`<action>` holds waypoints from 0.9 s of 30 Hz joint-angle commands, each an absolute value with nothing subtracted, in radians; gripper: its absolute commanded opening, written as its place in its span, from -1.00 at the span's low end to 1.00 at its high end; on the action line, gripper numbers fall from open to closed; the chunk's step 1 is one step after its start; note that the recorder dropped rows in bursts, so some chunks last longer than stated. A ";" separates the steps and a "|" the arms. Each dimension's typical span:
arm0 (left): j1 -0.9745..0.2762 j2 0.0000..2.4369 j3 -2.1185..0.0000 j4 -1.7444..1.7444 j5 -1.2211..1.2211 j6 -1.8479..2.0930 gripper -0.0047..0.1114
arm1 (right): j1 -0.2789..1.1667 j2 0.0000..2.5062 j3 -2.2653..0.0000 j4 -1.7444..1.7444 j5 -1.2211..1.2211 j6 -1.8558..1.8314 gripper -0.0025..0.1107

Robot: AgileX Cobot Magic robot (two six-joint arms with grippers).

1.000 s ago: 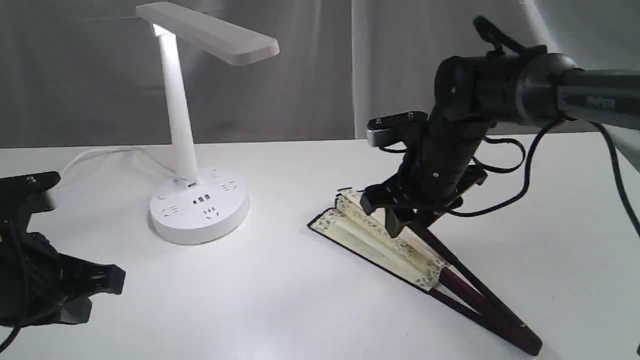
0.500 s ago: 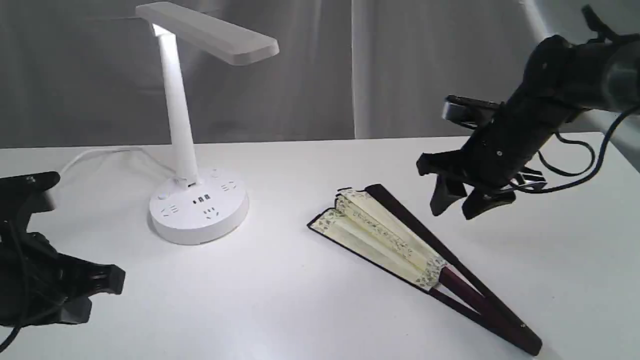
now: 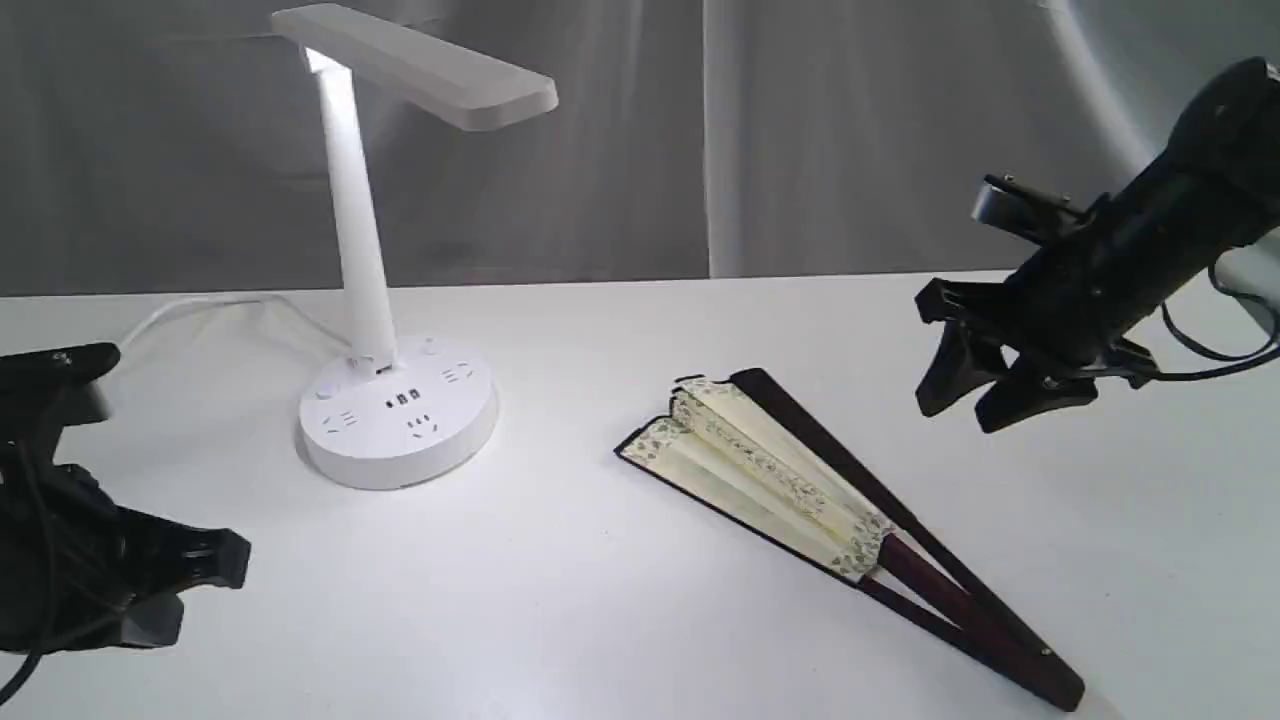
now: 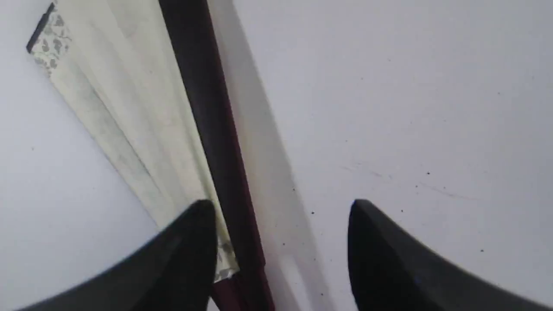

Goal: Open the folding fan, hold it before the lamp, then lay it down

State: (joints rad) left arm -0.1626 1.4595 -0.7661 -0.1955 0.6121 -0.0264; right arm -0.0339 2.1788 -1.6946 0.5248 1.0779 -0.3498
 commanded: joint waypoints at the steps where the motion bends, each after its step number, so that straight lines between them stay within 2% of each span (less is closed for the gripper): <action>1: -0.167 1.456 -0.770 -0.200 0.602 -0.022 -0.92 | -0.045 2.171 -1.689 0.555 1.088 -0.393 -0.12; 27: -0.167 1.456 -0.770 -0.200 0.600 -0.022 -0.92 | -0.047 2.311 -1.689 0.628 1.113 -0.477 -0.12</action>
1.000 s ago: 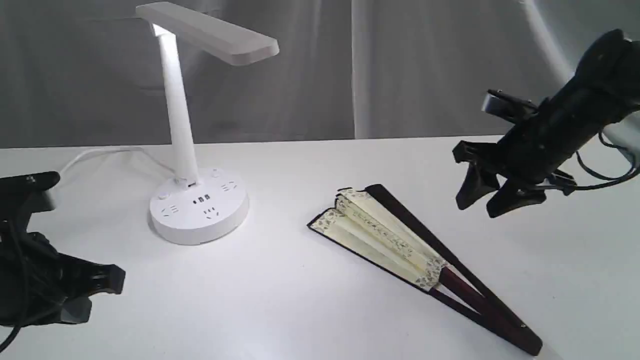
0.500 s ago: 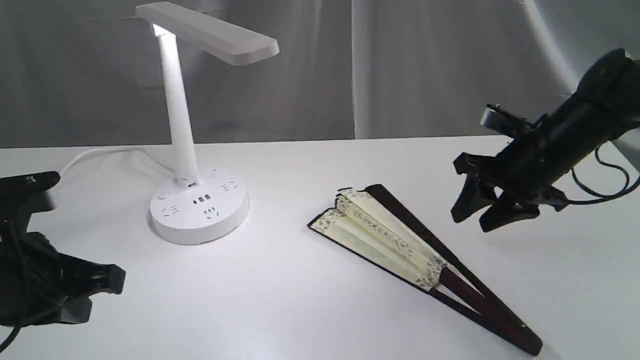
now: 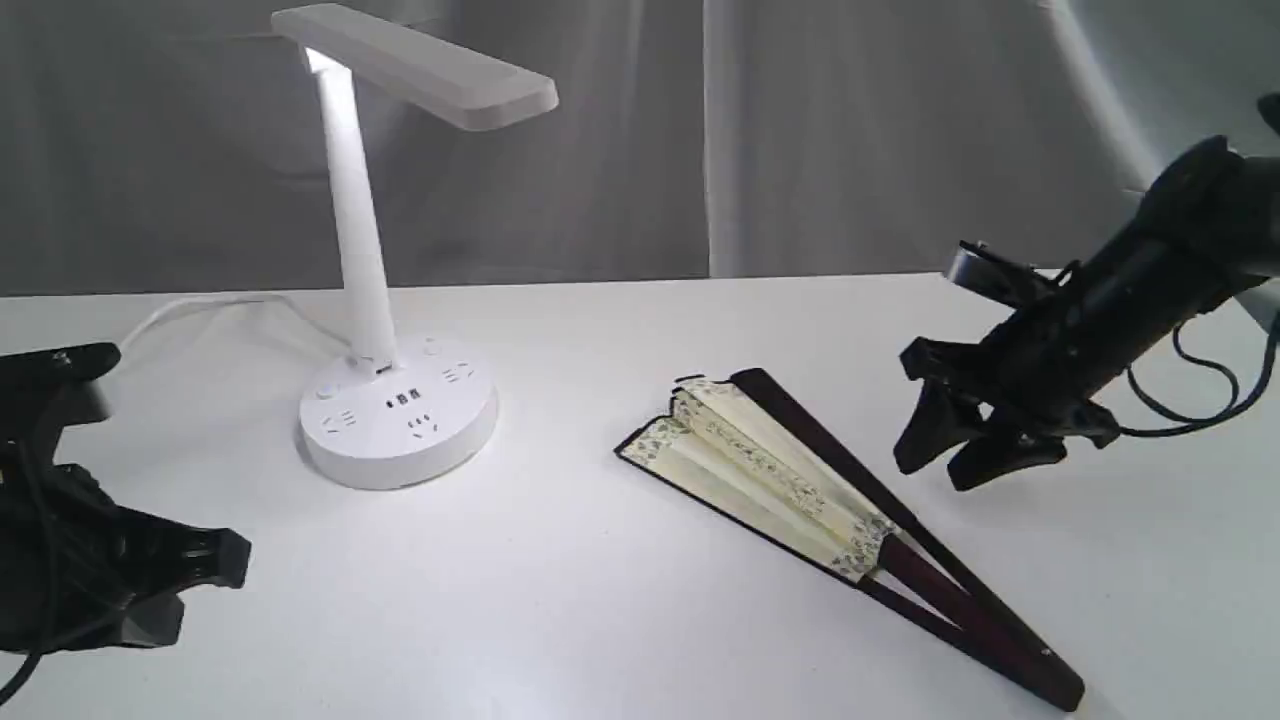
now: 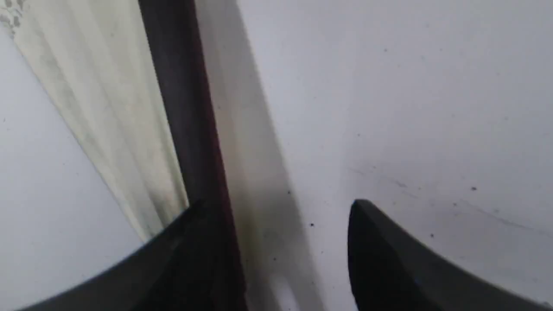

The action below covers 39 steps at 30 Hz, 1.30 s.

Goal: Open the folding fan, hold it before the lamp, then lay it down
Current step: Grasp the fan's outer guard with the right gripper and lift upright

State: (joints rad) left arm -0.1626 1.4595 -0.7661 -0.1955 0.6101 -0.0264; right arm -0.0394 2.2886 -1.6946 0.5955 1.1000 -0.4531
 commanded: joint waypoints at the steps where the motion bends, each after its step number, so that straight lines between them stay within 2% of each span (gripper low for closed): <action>1: -0.167 1.456 -0.770 -0.200 0.600 -0.022 -0.92 | -0.047 2.322 -1.689 0.662 1.134 -0.505 -0.13; 6: -0.167 1.456 -0.770 -0.200 0.600 -0.022 -0.92 | -0.047 2.354 -1.689 0.822 1.195 -0.632 -0.13; 24: -0.167 1.456 -0.770 -0.200 0.600 -0.022 -0.92 | -0.047 2.435 -1.688 0.910 1.153 -0.628 -0.15; 26: -0.167 1.456 -0.770 -0.200 0.600 -0.022 -0.92 | -0.047 2.435 -1.688 0.910 1.152 -0.628 -0.24; 34: -0.167 1.456 -0.770 -0.200 0.600 -0.022 -0.92 | -0.049 2.435 -1.688 0.916 1.174 -0.628 -0.93; 39: -0.167 1.456 -0.770 -0.200 0.600 -0.022 -0.92 | -0.049 2.435 -1.688 0.959 1.220 -0.655 -0.96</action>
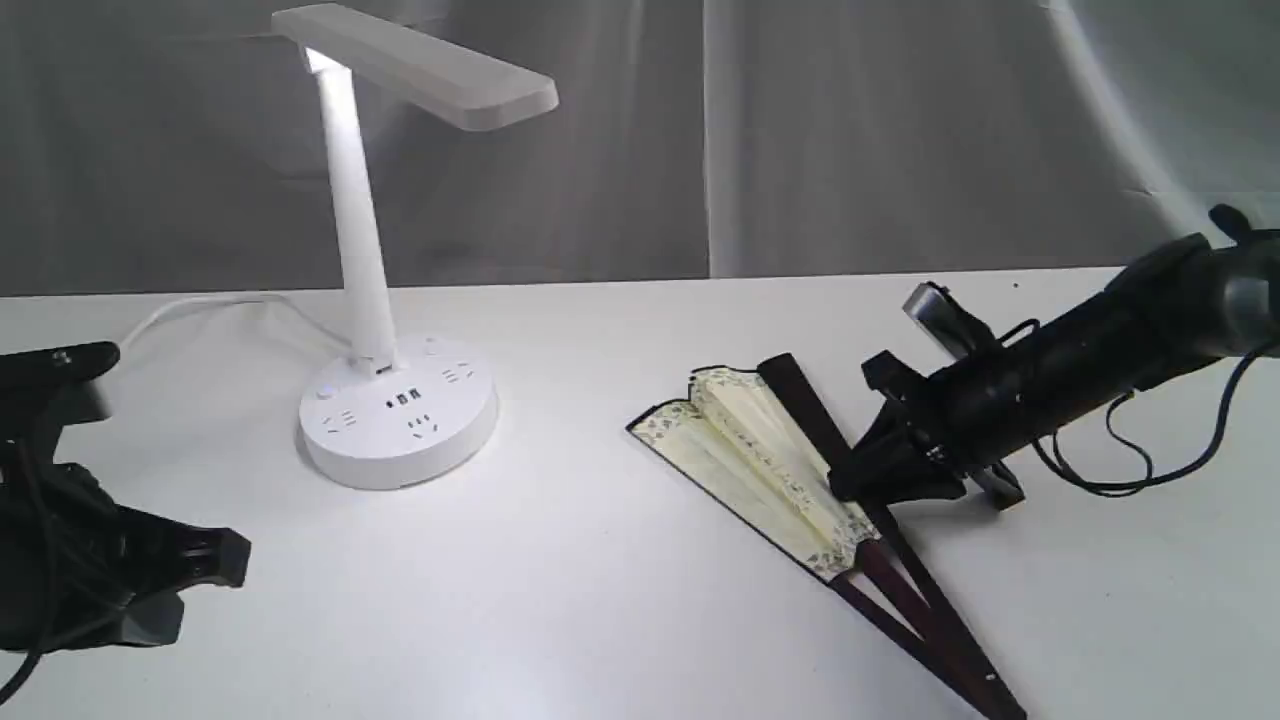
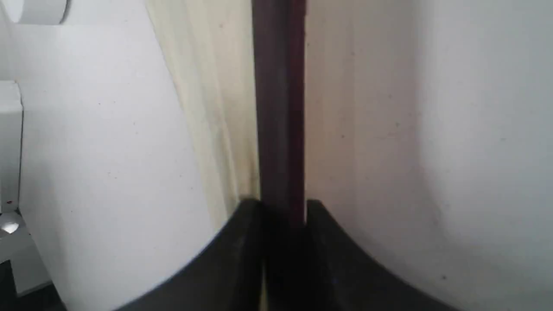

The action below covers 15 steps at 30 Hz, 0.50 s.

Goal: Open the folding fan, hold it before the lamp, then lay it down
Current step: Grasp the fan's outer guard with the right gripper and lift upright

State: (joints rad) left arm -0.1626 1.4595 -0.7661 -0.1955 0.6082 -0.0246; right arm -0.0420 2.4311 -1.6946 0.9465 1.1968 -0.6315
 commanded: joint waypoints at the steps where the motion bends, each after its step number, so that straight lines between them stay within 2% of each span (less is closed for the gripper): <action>1: -0.167 1.456 -0.770 -0.200 0.600 -0.022 -0.92 | -0.049 2.435 -1.688 0.977 1.221 -0.660 -0.96; 15: -0.167 1.456 -0.770 -0.200 0.600 -0.022 -0.92 | -0.049 2.372 -1.688 1.091 1.221 -0.681 -0.96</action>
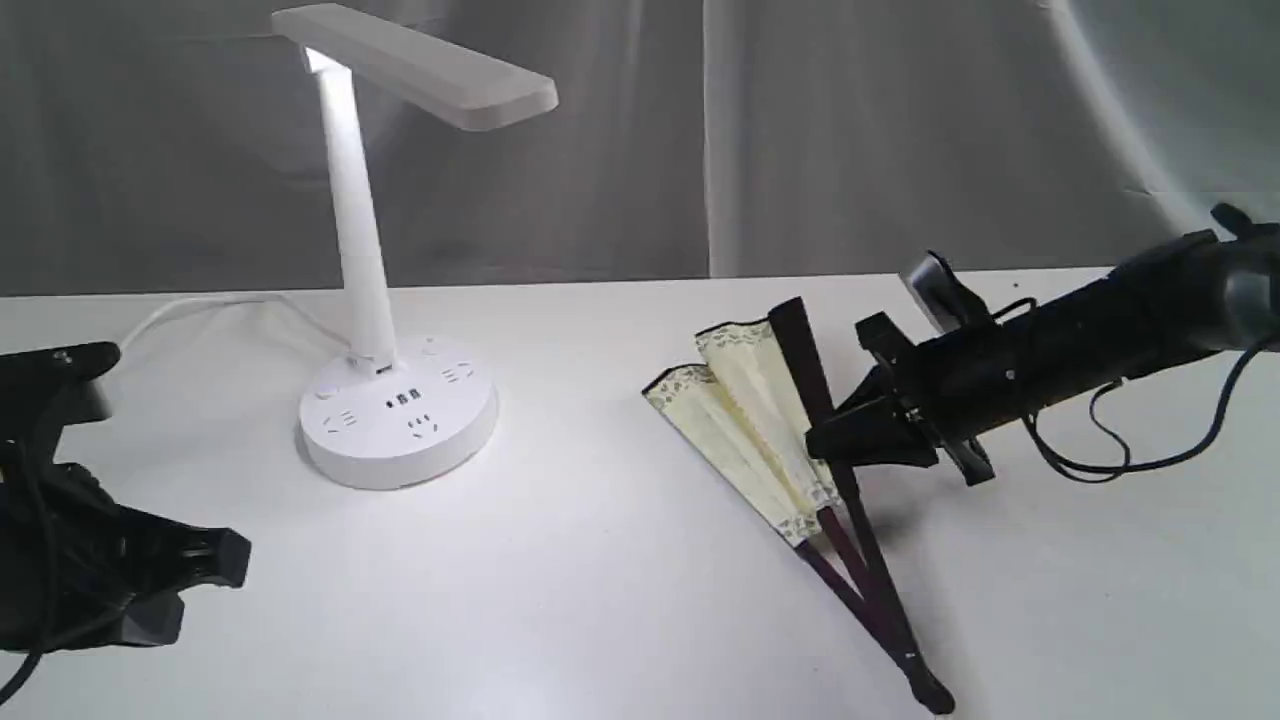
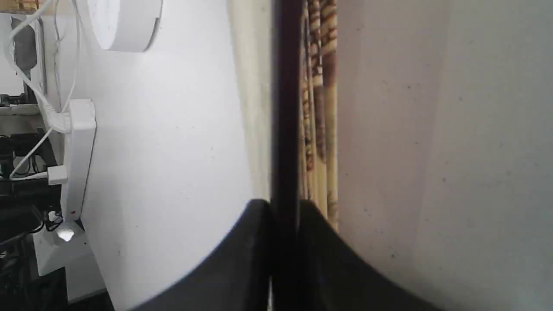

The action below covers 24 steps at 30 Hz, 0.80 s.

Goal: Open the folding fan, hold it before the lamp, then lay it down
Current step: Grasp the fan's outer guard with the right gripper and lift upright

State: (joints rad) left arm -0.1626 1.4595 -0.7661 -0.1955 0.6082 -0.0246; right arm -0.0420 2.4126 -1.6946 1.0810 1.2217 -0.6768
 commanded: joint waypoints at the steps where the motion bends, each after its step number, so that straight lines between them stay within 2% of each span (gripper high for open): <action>1: -0.167 1.456 -0.770 -0.200 0.600 -0.022 -0.92 | -0.049 2.358 -1.688 1.091 1.221 -0.681 -0.96; 24: -0.167 1.456 -0.770 -0.118 0.610 0.060 -0.92 | -0.049 2.140 -1.688 1.084 1.221 -0.643 -0.96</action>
